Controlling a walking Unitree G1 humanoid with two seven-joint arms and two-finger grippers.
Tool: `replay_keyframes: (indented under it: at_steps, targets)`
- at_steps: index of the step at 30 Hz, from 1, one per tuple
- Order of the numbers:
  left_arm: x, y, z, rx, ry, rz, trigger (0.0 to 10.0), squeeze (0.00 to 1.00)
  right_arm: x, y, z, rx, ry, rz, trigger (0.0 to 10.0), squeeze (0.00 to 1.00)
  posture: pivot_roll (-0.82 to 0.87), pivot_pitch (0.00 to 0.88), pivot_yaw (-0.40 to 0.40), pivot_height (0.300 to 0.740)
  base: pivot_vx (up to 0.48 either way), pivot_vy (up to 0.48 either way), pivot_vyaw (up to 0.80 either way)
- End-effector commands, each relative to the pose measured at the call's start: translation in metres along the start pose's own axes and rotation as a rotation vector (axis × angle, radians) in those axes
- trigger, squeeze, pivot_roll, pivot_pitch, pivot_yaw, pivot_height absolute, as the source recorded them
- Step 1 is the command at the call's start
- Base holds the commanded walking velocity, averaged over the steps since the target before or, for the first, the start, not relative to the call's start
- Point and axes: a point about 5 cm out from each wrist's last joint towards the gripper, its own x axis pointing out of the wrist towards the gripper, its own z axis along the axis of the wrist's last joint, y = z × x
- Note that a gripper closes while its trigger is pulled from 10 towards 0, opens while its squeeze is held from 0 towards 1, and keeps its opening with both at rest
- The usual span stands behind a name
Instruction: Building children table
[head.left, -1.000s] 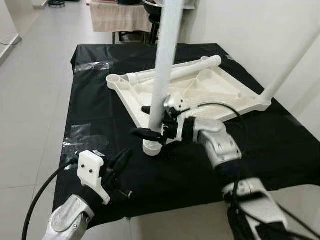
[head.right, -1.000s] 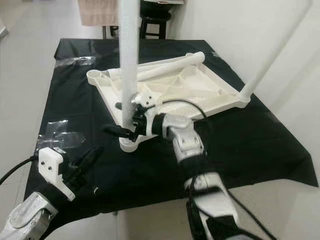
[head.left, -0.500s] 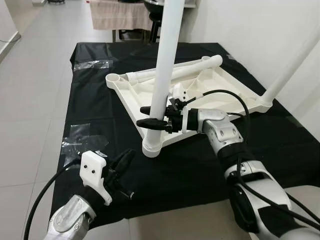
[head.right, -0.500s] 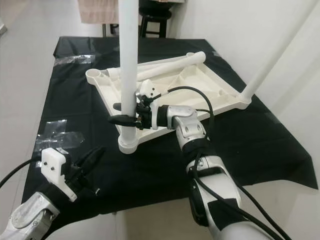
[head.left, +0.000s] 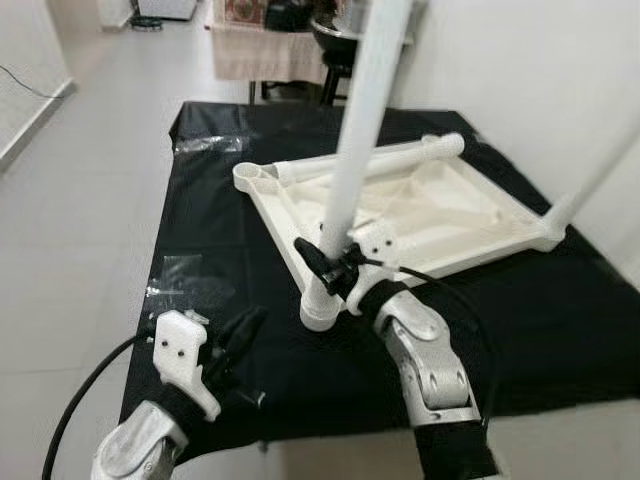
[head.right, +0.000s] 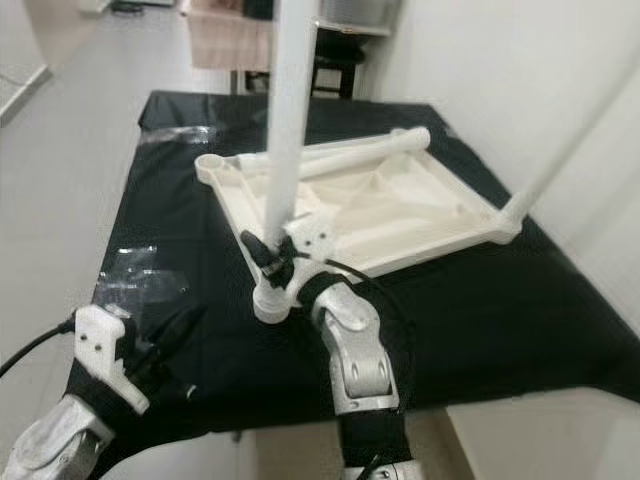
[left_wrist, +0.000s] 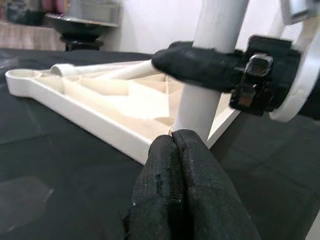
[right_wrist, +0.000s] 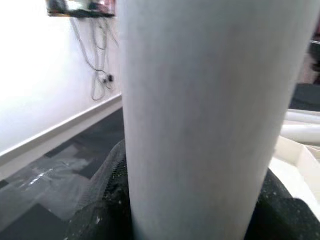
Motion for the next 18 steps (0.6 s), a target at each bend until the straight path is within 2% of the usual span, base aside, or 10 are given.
replay_keyframes:
  at_steps: [1, 5, 6, 8, 9, 14, 15, 16, 17, 18]
  targets:
    - [0.001, -0.002, -0.002, -0.009, 0.011, -0.010, 10.0, 0.00, 0.002, 0.002, -0.030, 0.000, 0.140, 0.018, 0.0, 0.00, 0.10, 0.086, -0.131, 0.740, 0.000, 0.000, 0.00]
    - [0.002, -0.002, -0.003, -0.004, 0.010, -0.003, 10.0, 0.00, 0.009, -0.004, -0.031, -0.009, 0.157, 0.015, 0.0, 0.00, 0.11, 0.084, -0.131, 0.740, 0.000, 0.000, 0.00]
    - [0.002, -0.002, -0.003, -0.003, 0.009, -0.001, 10.0, 0.00, 0.011, -0.006, -0.031, -0.003, 0.166, 0.040, 10.0, 0.00, 0.11, 0.084, -0.131, 0.740, 0.000, 0.000, 0.00]
    - [0.002, -0.002, -0.003, -0.003, 0.009, 0.000, 10.0, 0.00, 0.011, -0.007, -0.031, 0.002, 0.172, 0.057, 10.0, 0.00, 0.11, 0.083, -0.130, 0.740, 0.000, 0.000, 0.00]
    - [0.002, -0.002, -0.003, -0.004, 0.009, -0.001, 10.0, 0.00, 0.011, -0.007, -0.027, 0.025, 0.177, 0.085, 10.0, 1.00, 0.11, 0.081, -0.129, 0.740, 0.000, 0.000, 0.00]
    - [0.002, -0.002, -0.003, -0.006, 0.010, -0.004, 10.0, 0.00, 0.013, -0.009, -0.019, 0.043, 0.164, 0.153, 10.0, 1.00, 0.11, 0.081, -0.129, 0.740, 0.000, 0.000, 0.00]
    - [0.003, -0.002, -0.003, -0.007, 0.010, -0.006, 10.0, 0.00, 0.018, -0.014, -0.011, 0.041, 0.133, 0.247, 10.0, 1.00, 0.11, 0.074, -0.127, 0.740, 0.000, 0.000, 0.00]
    - [0.004, -0.002, -0.004, -0.008, 0.010, -0.006, 10.0, 0.00, 0.022, -0.020, -0.002, 0.016, 0.115, 0.400, 10.0, 0.98, 0.11, 0.072, -0.129, 0.740, 0.000, 0.000, 0.00]
    - [0.004, -0.002, -0.004, -0.008, 0.010, -0.006, 10.0, 0.00, 0.022, -0.020, -0.002, 0.016, 0.115, 0.400, 10.0, 0.98, 0.11, 0.072, -0.129, 0.740, 0.000, 0.000, 0.00]
    - [0.004, -0.002, -0.004, -0.008, 0.010, -0.006, 10.0, 0.00, 0.024, -0.025, 0.004, -0.003, 0.107, 0.502, 10.0, 0.98, 0.11, 0.072, -0.129, 0.740, 0.000, 0.000, 0.00]
